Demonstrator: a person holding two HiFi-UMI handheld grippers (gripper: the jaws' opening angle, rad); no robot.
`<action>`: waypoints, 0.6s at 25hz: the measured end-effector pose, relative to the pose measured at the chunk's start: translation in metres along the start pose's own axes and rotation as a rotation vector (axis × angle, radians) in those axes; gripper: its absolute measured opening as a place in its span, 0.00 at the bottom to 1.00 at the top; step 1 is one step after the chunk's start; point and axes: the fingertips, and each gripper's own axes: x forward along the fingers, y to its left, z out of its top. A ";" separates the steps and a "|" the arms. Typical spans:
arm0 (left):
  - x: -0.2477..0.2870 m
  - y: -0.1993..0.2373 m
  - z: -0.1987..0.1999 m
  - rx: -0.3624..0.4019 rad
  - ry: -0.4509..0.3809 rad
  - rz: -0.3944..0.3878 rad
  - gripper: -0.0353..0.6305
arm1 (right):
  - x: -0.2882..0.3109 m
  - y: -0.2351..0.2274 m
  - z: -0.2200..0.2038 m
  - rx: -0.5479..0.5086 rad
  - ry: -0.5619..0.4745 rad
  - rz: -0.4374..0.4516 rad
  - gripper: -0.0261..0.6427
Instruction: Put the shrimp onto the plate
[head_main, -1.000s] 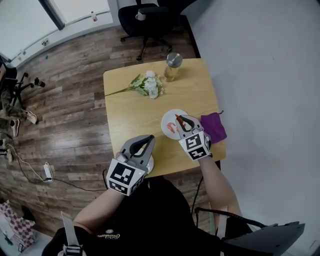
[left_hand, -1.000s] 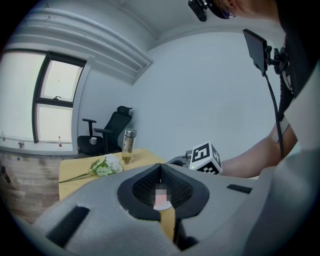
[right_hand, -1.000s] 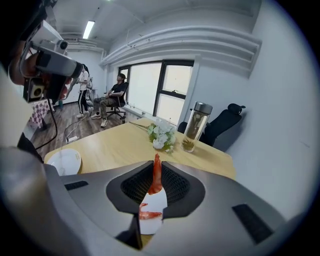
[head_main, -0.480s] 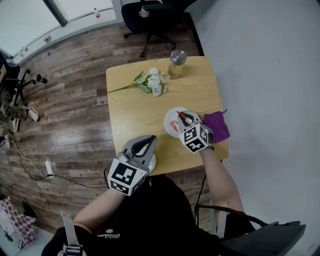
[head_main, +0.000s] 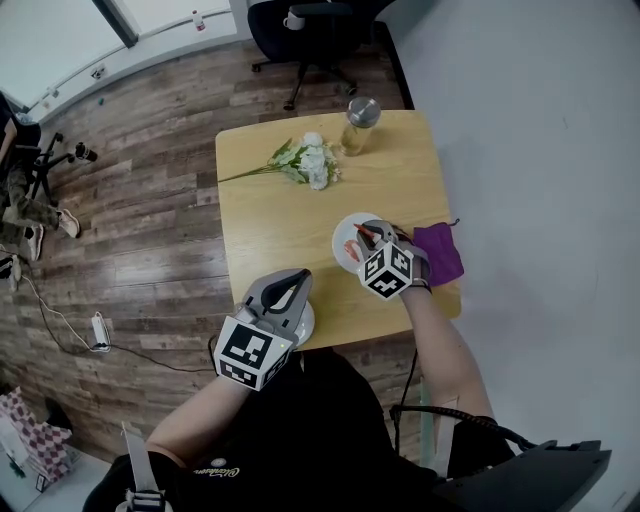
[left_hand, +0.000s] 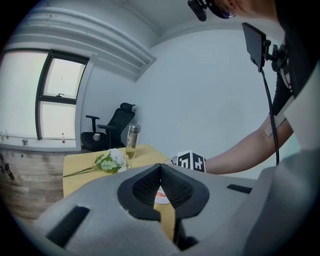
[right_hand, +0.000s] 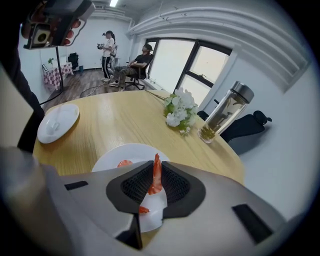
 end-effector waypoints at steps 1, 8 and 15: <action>0.001 0.001 -0.002 0.000 0.004 0.002 0.06 | 0.003 0.001 -0.001 -0.007 0.006 0.004 0.11; -0.005 0.006 -0.006 -0.001 0.012 0.012 0.06 | 0.012 0.007 -0.008 -0.046 0.050 0.030 0.11; -0.006 0.009 -0.014 0.001 0.016 0.016 0.06 | 0.022 0.009 -0.013 -0.052 0.068 0.047 0.11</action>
